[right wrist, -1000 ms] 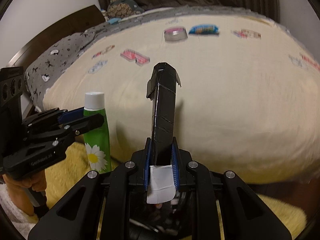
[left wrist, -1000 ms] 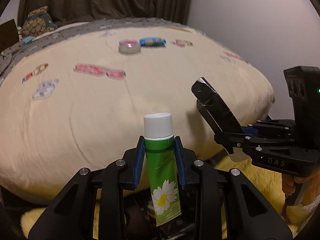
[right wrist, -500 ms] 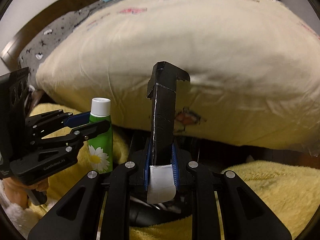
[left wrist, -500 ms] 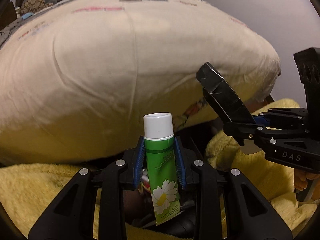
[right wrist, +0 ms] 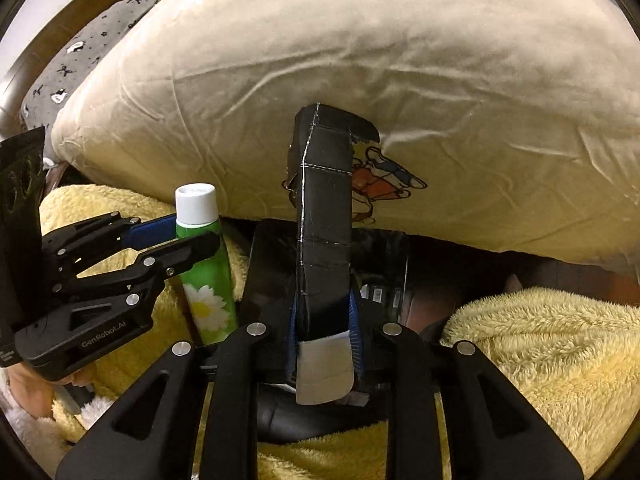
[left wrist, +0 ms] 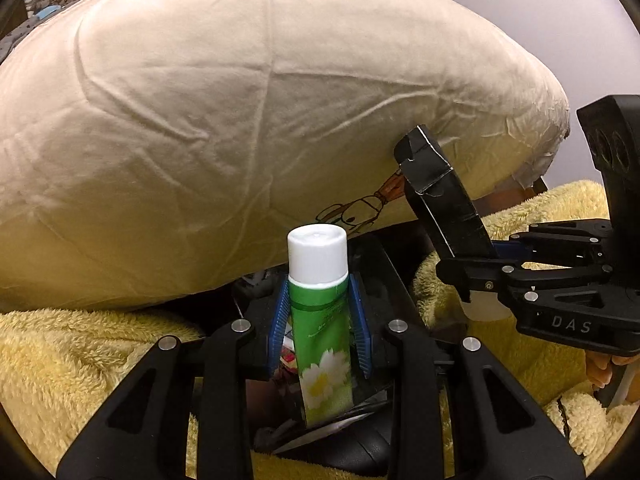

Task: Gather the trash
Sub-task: 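Lower the tube and box into the bin and open both tools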

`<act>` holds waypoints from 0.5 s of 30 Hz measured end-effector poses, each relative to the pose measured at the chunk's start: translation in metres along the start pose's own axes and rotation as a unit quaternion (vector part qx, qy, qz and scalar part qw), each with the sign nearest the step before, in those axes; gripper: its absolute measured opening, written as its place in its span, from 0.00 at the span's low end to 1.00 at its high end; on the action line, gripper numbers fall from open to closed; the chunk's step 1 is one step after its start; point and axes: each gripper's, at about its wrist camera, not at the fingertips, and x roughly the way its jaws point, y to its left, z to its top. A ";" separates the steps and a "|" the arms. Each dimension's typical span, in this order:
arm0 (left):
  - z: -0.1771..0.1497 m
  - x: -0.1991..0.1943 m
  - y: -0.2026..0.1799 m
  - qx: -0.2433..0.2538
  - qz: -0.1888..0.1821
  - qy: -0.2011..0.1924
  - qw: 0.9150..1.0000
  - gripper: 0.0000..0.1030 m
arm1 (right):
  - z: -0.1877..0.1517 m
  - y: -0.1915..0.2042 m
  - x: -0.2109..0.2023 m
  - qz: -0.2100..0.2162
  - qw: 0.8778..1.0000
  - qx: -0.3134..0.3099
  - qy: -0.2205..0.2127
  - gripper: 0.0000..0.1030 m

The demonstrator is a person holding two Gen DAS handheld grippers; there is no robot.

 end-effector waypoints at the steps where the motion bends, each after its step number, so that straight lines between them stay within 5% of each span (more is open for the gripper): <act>1: 0.000 0.002 -0.001 0.002 0.000 0.004 1.000 0.27 | -0.001 -0.001 0.001 -0.001 1.000 0.000 0.002 0.27; 9: 0.000 0.000 0.003 -0.003 0.020 0.018 1.000 0.28 | -0.003 -0.003 0.006 -0.011 1.000 0.001 0.020 0.48; 15: 0.005 -0.013 0.009 -0.006 0.023 0.007 1.000 0.41 | 0.000 -0.001 0.000 -0.016 1.000 0.000 0.012 0.58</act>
